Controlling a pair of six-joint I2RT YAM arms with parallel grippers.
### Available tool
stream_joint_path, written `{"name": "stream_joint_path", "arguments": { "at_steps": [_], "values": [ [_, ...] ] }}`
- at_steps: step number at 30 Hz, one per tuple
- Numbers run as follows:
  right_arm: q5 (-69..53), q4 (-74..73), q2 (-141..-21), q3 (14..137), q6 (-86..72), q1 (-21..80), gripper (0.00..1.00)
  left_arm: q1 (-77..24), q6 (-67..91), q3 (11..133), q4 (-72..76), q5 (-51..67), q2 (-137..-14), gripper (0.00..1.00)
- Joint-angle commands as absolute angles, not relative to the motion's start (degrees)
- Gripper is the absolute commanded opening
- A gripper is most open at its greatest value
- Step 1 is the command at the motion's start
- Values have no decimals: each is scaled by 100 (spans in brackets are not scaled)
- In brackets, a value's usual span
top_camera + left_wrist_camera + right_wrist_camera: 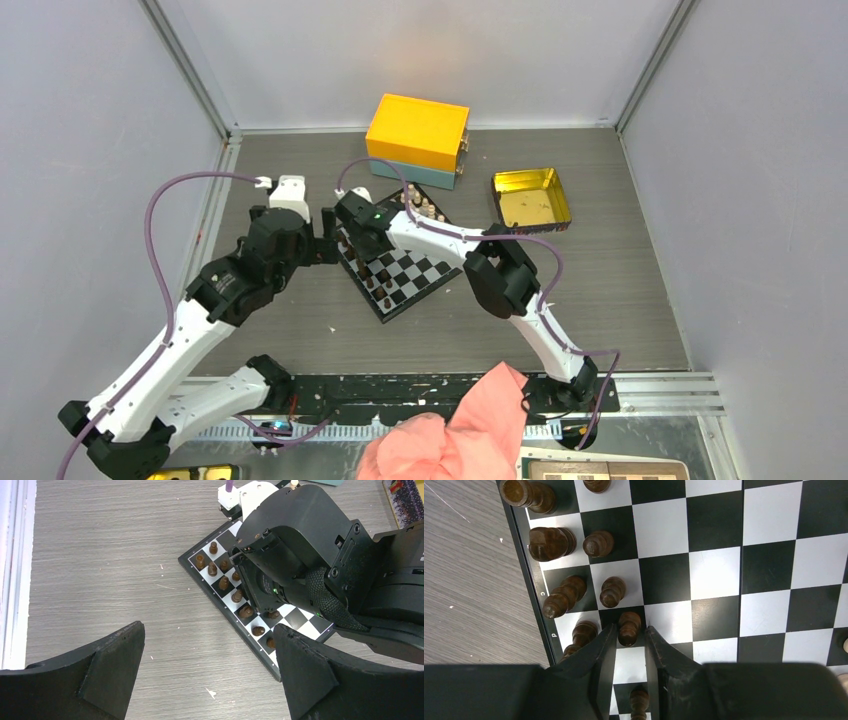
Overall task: Set up the chess pieces on the board
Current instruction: Place the chess piece on the chessboard, then pick up the chess piece from the storage box.
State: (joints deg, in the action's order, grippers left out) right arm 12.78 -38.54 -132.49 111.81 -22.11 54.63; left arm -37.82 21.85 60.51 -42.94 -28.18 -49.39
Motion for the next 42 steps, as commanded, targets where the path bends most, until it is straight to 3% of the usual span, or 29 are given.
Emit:
{"name": "stream_joint_path", "arguments": {
  "at_steps": [1,23,35,42],
  "values": [
    [1269,-3777,-12896,11209,-2100,5449,34,-3800,2093,6121,-3905,-2798,-4963,100],
    [2027,-3985,-11660,11092,-2047,5119,36,-3736,1703,6760,-3299,-2927,-5497,100],
    [3112,-3740,-11087,10561,-2700,3303,38,-3156,1808,6838,-3072,-2115,-6196,100],
    [3076,-3478,-11056,10104,-3323,2261,39,-3085,1743,7039,-3144,-2048,-6584,100]
  ]
}}
